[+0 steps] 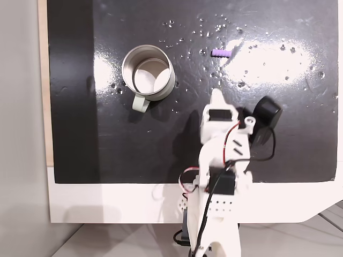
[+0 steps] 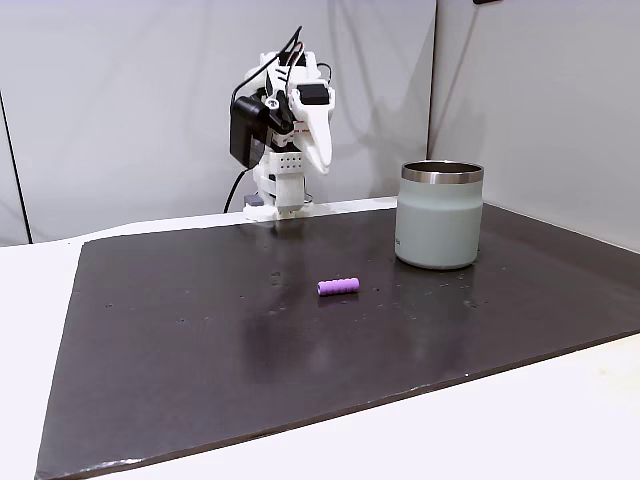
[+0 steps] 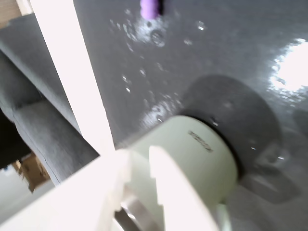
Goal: Grasp a pengrip and put it in the cup.
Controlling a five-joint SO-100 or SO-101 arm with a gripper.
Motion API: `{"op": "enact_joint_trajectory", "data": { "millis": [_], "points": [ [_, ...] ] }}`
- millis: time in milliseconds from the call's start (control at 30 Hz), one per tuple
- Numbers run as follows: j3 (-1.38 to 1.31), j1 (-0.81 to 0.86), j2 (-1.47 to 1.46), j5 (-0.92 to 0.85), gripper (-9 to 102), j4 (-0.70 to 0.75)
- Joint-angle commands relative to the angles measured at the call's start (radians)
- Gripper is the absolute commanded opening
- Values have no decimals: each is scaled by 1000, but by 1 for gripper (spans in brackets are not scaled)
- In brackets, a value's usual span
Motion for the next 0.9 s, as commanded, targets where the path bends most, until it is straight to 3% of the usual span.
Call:
{"op": "enact_joint_trajectory", "data": {
  "millis": [0,333,867],
  "points": [
    [-342,32,-316,9,0,51],
    [-834,87,-879,0,19,239],
    [-1279,38,-1422,52,19,371]
  ]
}}
